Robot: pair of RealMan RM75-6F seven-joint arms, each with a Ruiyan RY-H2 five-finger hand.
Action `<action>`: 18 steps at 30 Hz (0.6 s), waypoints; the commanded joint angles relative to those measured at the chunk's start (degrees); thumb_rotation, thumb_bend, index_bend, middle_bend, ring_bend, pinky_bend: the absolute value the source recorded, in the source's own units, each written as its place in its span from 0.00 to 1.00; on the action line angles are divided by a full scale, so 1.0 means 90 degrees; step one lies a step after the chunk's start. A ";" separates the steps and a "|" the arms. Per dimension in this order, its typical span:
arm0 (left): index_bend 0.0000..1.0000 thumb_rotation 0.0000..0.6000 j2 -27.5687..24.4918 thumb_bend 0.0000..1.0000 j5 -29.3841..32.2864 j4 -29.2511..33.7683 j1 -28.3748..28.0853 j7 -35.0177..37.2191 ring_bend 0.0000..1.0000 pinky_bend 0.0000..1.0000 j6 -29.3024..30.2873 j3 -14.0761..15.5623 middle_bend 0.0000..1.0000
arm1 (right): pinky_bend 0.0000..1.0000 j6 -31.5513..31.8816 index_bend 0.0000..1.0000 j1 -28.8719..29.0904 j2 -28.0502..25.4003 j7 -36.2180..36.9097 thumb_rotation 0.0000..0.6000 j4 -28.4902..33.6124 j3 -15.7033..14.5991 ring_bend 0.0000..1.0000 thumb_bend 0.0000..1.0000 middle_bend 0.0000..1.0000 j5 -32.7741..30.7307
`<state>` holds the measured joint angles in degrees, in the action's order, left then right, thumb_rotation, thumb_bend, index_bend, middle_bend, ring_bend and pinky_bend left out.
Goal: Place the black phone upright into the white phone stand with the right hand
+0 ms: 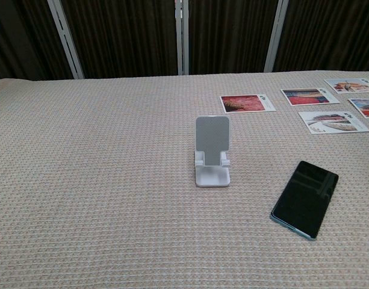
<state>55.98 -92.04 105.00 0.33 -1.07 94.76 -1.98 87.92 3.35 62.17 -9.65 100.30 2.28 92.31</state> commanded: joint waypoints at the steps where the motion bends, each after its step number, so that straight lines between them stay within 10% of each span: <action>1: 0.00 1.00 -0.0005 0.00 -0.0012 0.0009 0.0008 -0.0001 0.00 0.00 0.0014 0.0000 0.00 | 0.00 0.0001 0.00 0.0005 0.0037 -0.0018 1.00 -0.0041 -0.0022 0.00 0.00 0.00 0.0050; 11: 0.00 1.00 0.0021 0.00 0.0141 -0.0025 -0.0024 -0.0050 0.00 0.00 -0.0083 -0.0045 0.00 | 0.00 -0.0905 0.00 0.0486 0.0114 0.0191 1.00 -0.0297 -0.0159 0.00 0.00 0.00 0.0187; 18: 0.00 1.00 0.0159 0.00 0.0591 -0.0062 -0.0173 -0.0356 0.00 0.00 -0.0387 -0.0200 0.00 | 0.00 -0.2555 0.00 0.1941 0.0374 0.1227 1.00 -0.1820 -0.0494 0.00 0.00 0.00 0.1371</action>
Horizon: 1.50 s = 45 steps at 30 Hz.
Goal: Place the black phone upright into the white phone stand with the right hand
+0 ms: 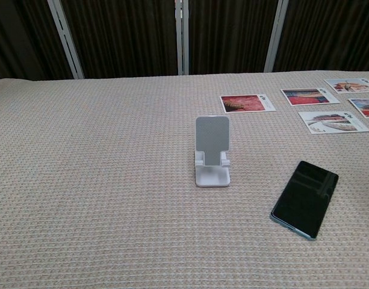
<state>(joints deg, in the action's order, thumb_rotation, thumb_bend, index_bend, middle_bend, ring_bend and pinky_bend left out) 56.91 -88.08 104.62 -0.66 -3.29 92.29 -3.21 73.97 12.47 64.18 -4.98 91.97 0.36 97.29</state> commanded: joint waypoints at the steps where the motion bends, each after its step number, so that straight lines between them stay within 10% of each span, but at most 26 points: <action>1: 0.00 1.00 0.0077 0.00 0.0215 -0.0025 -0.0079 -0.0162 0.00 0.00 -0.0142 -0.0086 0.00 | 0.00 -0.1155 0.00 0.1157 0.0195 0.0973 1.00 -0.1122 -0.0369 0.00 0.00 0.00 0.1063; 15: 0.00 1.00 0.0464 0.00 0.0890 -0.0106 -0.0271 -0.1043 0.00 0.00 -0.0484 -0.0249 0.00 | 0.08 -0.0716 0.05 0.2953 0.1614 0.2580 1.00 -0.4005 -0.1151 0.01 0.00 0.11 0.3054; 45: 0.00 1.00 0.0646 0.00 0.1300 -0.0320 -0.0443 -0.1258 0.00 0.00 -0.0737 -0.0324 0.00 | 0.16 -0.0516 0.18 0.3437 0.2655 0.2323 1.00 -0.5428 -0.1805 0.15 0.00 0.24 0.2732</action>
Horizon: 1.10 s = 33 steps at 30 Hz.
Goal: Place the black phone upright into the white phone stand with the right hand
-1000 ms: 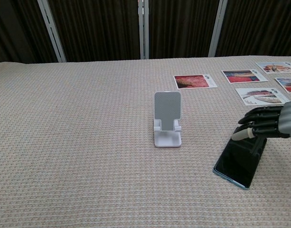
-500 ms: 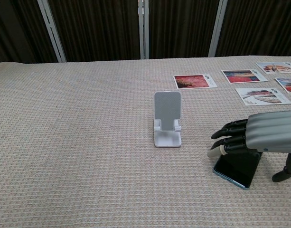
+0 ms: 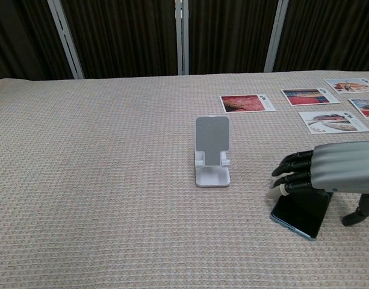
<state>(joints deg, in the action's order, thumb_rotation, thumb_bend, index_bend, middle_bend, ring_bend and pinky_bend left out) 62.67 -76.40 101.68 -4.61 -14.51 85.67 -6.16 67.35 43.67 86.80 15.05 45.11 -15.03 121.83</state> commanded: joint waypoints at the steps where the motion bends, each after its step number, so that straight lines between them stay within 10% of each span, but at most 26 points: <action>1: 0.00 1.00 0.0010 0.00 0.0003 0.0009 -0.0008 -0.0020 0.00 0.00 -0.0002 0.0004 0.00 | 0.18 0.0320 0.23 -0.0041 0.0183 0.0125 1.00 -0.0309 -0.0105 0.19 0.01 0.28 0.0003; 6: 0.00 1.00 0.0017 0.00 -0.0003 0.0024 -0.0018 -0.0027 0.00 0.00 -0.0004 0.0012 0.00 | 0.28 0.0949 0.47 -0.0141 0.0386 0.0093 1.00 -0.0822 -0.0127 0.33 0.09 0.44 0.0017; 17: 0.00 1.00 -0.0095 0.00 -0.0151 0.0095 -0.0008 0.0211 0.00 0.00 0.0023 0.0044 0.00 | 0.25 0.2357 0.47 -0.0312 0.0114 -0.1571 1.00 -0.0935 0.0329 0.37 0.09 0.48 -0.0199; 24: 0.00 1.00 -0.0219 0.00 -0.0298 0.0130 0.0008 0.0500 0.00 0.00 0.0045 0.0069 0.00 | 0.23 0.2509 0.47 -0.0155 -0.0505 -0.4218 1.00 0.0406 0.0948 0.38 0.08 0.47 -0.0304; 33: 0.00 1.00 -0.0304 0.00 -0.0352 0.0091 -0.0017 0.0719 0.00 0.00 -0.0030 0.0090 0.00 | 0.21 0.0975 0.47 0.0467 -0.1294 -0.6986 1.00 0.2806 0.1580 0.36 0.08 0.46 -0.0256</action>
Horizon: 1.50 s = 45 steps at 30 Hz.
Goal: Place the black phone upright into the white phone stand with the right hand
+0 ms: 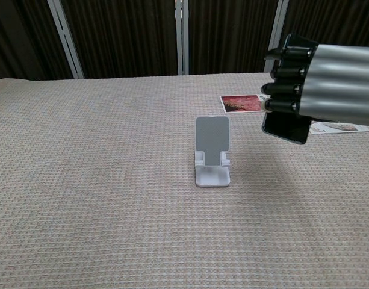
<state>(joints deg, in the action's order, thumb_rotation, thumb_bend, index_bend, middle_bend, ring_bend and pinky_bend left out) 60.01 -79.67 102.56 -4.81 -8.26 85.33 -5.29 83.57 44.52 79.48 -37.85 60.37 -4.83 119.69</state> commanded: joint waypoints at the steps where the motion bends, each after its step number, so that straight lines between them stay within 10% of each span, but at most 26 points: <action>1: 0.00 1.00 -0.0023 0.00 0.0053 -0.0025 0.0017 0.0068 0.00 0.00 0.0023 -0.0025 0.00 | 0.21 -0.1096 0.47 0.0463 -0.0478 -0.1371 1.00 0.1323 0.0542 0.35 0.08 0.45 -0.0050; 45: 0.00 1.00 0.0128 0.00 0.0828 -0.0478 -0.0096 0.0152 0.00 0.00 -0.0263 -0.0270 0.00 | 0.11 -0.2970 0.50 0.1063 0.1289 -0.2585 1.00 0.0395 0.0730 0.27 0.09 0.47 -0.0333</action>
<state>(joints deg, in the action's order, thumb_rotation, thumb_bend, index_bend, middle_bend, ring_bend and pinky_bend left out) 61.16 -72.22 98.26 -5.67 -6.89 82.97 -7.72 56.81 54.11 91.03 -61.05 63.93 1.77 116.69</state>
